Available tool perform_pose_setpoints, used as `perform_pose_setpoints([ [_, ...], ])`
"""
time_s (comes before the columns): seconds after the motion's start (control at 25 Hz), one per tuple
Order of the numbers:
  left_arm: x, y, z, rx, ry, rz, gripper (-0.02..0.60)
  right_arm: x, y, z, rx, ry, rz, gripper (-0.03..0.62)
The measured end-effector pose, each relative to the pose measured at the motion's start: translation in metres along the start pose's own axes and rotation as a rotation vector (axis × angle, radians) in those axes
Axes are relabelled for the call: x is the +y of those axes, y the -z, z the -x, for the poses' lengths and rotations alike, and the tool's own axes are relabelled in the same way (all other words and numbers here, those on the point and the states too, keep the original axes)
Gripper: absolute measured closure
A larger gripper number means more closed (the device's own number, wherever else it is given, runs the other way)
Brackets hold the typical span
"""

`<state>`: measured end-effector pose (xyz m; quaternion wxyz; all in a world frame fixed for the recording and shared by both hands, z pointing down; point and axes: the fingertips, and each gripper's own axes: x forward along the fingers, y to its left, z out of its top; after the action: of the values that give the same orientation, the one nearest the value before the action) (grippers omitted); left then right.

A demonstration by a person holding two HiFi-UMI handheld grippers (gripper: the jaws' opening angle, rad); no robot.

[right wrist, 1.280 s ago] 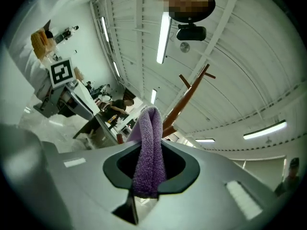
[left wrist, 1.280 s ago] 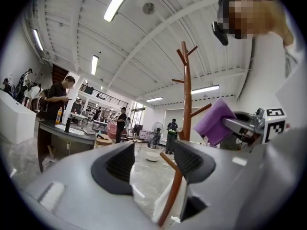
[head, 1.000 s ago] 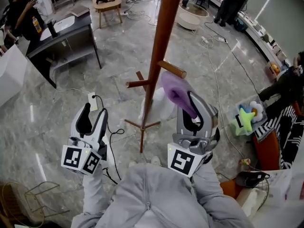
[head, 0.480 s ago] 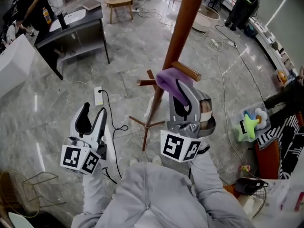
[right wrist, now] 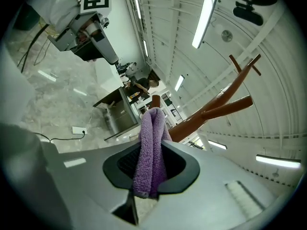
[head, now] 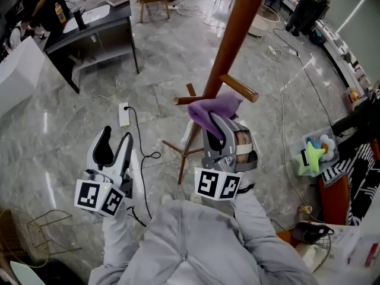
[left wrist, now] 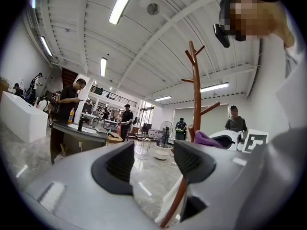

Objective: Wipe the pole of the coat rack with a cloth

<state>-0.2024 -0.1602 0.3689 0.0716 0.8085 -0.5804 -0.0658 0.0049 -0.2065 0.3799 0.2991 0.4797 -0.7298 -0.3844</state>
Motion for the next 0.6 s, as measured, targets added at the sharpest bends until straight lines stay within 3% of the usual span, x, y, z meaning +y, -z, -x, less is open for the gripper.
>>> perform_pose_setpoints([
  [0.6, -0.008, 0.009, -0.015, 0.033, 0.03, -0.003, 0.305, 0.091, 0.042, -0.012, 0.125, -0.22, 0.024, 0.534],
])
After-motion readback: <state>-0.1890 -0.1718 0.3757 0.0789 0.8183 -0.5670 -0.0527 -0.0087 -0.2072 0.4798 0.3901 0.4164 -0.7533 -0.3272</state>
